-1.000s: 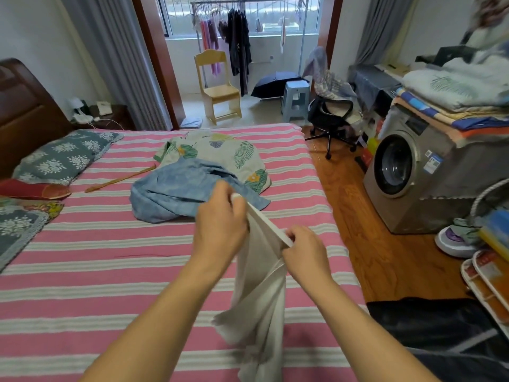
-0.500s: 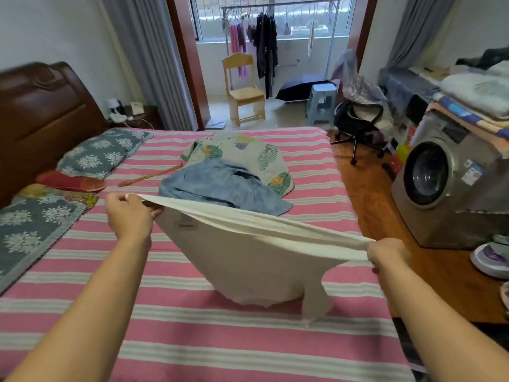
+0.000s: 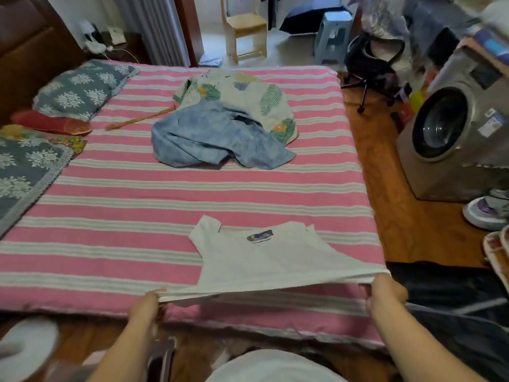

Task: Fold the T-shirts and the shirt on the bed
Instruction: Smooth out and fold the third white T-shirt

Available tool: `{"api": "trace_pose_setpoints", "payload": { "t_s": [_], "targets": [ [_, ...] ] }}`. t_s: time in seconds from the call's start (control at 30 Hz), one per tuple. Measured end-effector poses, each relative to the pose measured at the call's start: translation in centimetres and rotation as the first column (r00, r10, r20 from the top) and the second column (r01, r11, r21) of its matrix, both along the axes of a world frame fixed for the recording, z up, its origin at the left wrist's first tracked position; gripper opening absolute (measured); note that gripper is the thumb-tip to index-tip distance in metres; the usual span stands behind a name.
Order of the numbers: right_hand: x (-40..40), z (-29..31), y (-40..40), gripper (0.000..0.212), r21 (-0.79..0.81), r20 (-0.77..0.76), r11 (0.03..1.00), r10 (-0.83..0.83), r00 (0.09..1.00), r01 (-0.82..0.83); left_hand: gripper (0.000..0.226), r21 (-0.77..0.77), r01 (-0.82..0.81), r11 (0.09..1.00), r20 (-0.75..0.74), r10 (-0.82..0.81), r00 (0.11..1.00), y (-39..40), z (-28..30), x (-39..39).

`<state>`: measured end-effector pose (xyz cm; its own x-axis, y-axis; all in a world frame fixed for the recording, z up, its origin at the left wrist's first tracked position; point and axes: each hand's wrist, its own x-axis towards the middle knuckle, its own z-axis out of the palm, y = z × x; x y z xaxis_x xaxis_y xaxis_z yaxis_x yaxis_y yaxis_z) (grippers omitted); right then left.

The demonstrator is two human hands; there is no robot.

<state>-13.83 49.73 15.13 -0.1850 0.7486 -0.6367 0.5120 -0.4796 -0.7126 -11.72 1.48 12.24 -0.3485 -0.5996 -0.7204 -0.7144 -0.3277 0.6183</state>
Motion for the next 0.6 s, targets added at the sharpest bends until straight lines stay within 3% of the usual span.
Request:
{"api": "trace_pose_setpoints", "payload": {
  "t_s": [0.07, 0.13, 0.17, 0.23, 0.3, 0.33, 0.37, 0.43, 0.53, 0.6],
  "targets": [
    [0.9, -0.8, -1.0, 0.032, -0.111, 0.027, 0.991, -0.065, 0.998, 0.068, 0.019, 0.066, -0.003, 0.998, -0.010, 0.003, 1.000, 1.4, -0.1, 0.6],
    [1.8, -0.7, -2.1, 0.022, 0.140, 0.173, 0.950, 0.253, 0.952, -0.278, 0.024, 0.065, -0.021, 0.998, -0.035, 0.024, 0.999, 2.3, 0.0, 0.8],
    [2.6, -1.4, -2.0, 0.028, 0.241, 0.273, 0.836, 0.429, 0.861, -0.494, 0.026, 0.043, -0.043, 0.998, -0.033, 0.045, 0.998, 2.3, 0.0, 1.0],
    [3.8, -2.7, -1.7, 0.043, 0.220, 0.405, 0.648, 0.619, 0.672, -0.729, 0.028, -0.011, -0.079, 0.997, 0.023, 0.080, 0.997, 1.9, -0.4, 1.7],
    [5.7, -3.6, -1.1, 0.037, 0.178, 0.436, 0.615, 0.650, 0.622, -0.768, 0.025, -0.036, -0.073, 0.997, 0.061, 0.075, 0.995, 1.1, -0.9, 2.7],
    [6.7, -3.5, -0.7, 0.032, 0.147, 0.434, 0.659, 0.627, 0.647, -0.738, 0.025, -0.032, -0.068, 0.997, 0.079, 0.070, 0.994, 0.6, -1.4, 3.3],
    [8.0, -3.9, -0.3, 0.027, 0.149, 0.481, 0.619, 0.636, 0.603, -0.771, 0.023, -0.037, -0.058, 0.998, 0.095, 0.061, 0.994, 0.3, -1.8, 4.1],
    [10.4, -4.3, 0.2, 0.019, 0.110, 0.454, 0.647, 0.642, 0.617, -0.754, 0.020, -0.063, 0.012, 0.998, 0.167, -0.002, 0.986, -0.2, -2.8, 5.7],
    [12.7, -4.5, -0.5, 0.015, -0.172, 0.227, 0.839, 0.543, 0.808, -0.516, 0.017, -0.042, 0.017, 0.999, 0.253, -0.006, 0.968, -0.5, -3.6, 7.6],
    [13.3, -3.8, -0.8, 0.017, -0.349, 0.139, 0.873, 0.408, 0.902, -0.341, 0.018, 0.009, 0.008, 1.000, 0.270, -0.010, 0.963, -0.6, -3.8, 8.3]
  ]
}}
